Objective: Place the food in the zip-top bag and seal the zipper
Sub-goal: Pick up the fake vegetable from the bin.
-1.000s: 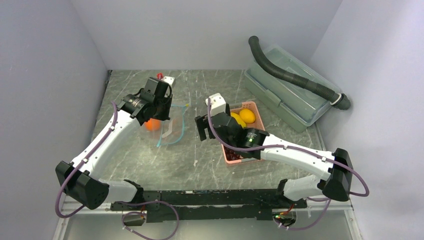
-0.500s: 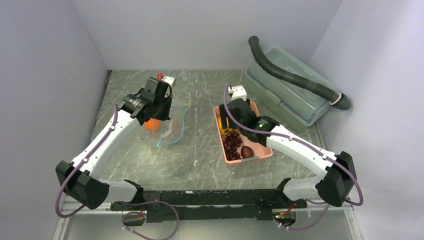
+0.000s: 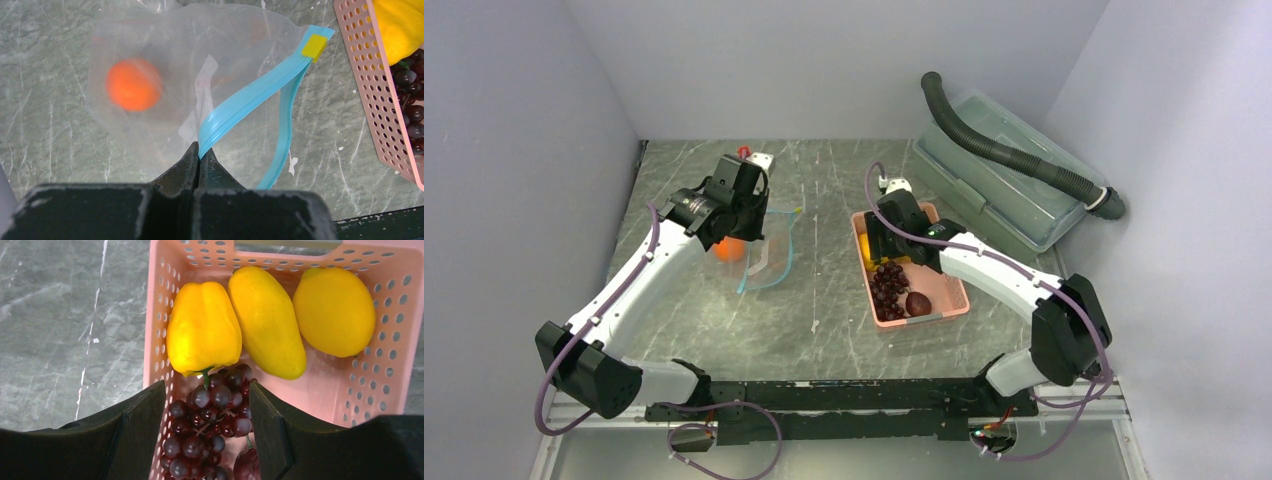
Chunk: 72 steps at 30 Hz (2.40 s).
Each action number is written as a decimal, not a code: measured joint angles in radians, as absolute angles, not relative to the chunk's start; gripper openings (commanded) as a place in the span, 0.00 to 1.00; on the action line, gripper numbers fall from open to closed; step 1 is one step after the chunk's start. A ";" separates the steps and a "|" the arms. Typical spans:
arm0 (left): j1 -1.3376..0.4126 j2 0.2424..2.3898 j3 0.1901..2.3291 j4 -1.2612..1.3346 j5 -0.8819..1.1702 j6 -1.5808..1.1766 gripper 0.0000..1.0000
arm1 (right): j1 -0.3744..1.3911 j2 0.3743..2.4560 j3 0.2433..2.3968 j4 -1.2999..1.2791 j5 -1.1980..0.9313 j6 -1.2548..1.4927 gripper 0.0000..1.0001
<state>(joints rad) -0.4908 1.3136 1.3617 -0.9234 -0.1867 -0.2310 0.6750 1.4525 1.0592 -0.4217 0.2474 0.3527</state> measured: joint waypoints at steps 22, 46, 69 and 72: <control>-0.491 1.314 1.362 -0.923 -0.187 -0.231 0.00 | 0.577 1.633 1.093 -0.358 0.068 0.390 0.72; -0.491 1.314 1.362 -0.924 -0.187 -0.231 0.00 | 0.554 1.729 1.134 -0.289 0.013 0.411 0.77; -0.491 1.314 1.362 -0.923 -0.187 -0.231 0.00 | 0.551 1.732 1.133 -0.304 0.005 0.416 0.48; -0.491 1.314 1.362 -0.923 -0.187 -0.231 0.00 | 0.553 1.707 1.128 -0.327 0.022 0.416 0.47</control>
